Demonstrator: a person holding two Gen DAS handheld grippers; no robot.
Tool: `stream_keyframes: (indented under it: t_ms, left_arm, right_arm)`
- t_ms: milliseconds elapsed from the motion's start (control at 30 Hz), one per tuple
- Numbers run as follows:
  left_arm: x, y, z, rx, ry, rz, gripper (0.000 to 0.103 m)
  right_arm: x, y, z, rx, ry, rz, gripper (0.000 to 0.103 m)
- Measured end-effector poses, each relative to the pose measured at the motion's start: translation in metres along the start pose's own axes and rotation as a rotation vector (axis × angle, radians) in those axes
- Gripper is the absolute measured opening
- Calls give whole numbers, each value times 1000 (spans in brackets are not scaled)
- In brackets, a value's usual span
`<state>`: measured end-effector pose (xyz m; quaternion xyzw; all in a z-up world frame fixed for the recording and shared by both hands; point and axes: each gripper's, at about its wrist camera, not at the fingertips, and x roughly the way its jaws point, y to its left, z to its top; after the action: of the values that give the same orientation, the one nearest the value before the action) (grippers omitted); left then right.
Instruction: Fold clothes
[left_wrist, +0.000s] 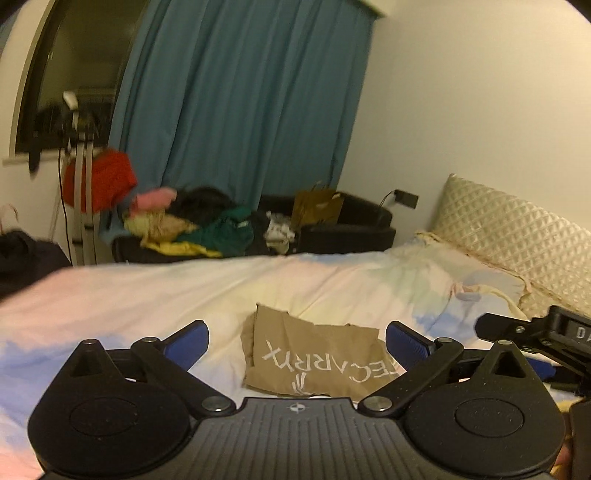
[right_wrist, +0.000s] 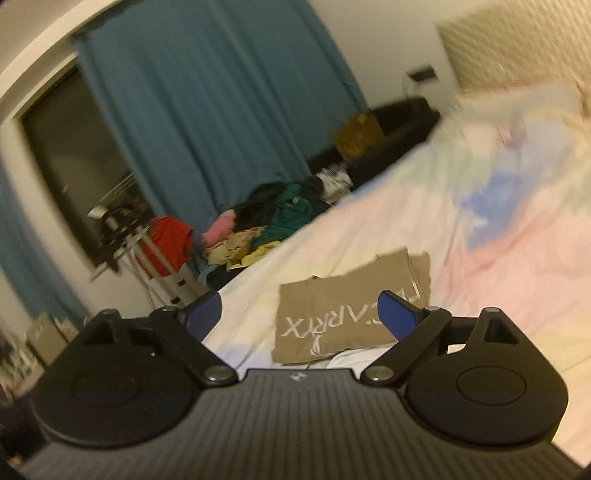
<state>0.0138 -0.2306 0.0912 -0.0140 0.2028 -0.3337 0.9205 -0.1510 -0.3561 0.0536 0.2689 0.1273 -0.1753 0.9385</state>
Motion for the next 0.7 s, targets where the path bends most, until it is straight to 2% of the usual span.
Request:
stream_keyframes:
  t_ms: [200, 333, 400, 500, 700]
  left_arm:
    - [-66, -5, 0, 50, -56, -2, 103]
    - [-91, -4, -10, 51, -83, -5, 103]
    - [-104, -5, -17, 63, -121, 7, 103]
    - [-115, -4, -26, 66, -147, 17, 103]
    - [-118, 1, -37, 60, -147, 36, 103]
  right_arm:
    - [-40, 25, -14, -115, -54, 24, 93]
    - [-54, 32, -28, -172, -77, 30, 93]
    - [-58, 33, -36, -192, -89, 22, 93]
    - [-60, 35, -48, -235, -105, 9, 93]
    - [-53, 29, -70, -283, -113, -15, 93]
